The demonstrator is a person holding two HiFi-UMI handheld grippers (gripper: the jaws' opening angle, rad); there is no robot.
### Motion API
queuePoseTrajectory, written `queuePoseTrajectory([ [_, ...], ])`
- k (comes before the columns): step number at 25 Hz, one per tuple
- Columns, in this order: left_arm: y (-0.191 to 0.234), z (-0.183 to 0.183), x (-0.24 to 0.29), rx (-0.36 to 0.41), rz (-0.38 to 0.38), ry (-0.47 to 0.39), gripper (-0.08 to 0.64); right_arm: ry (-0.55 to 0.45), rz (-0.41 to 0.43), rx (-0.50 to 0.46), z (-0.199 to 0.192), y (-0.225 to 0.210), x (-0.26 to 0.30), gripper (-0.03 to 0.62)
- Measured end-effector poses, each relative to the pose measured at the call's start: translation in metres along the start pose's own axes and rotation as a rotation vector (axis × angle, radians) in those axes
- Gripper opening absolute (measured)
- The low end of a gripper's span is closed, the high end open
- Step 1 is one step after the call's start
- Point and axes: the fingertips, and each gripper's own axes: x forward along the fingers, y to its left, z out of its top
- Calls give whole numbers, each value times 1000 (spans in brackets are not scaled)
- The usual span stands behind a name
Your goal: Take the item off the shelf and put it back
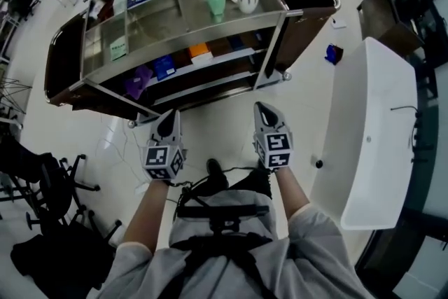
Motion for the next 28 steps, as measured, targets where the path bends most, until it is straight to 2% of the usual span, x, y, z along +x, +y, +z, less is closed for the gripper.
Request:
queuePoseTrajectory([
  [9,-20,-13,47,-13,42,58,8,59,-4,16,4,-39,76,18],
  [11,-26,-13,59,-10,37,66,8,81,-1,12,0,-45,94,53],
  [16,-38,-19,93,-8,20,84,8,117,31,-41,-7,-51,142,199],
  [22,-46,-27,129,9,1,102,8,129,7,-57,-15,-67,194,279],
  [28,-36,-37,165,1,15,105,8,161,1,-60,-17,-81,247,305],
])
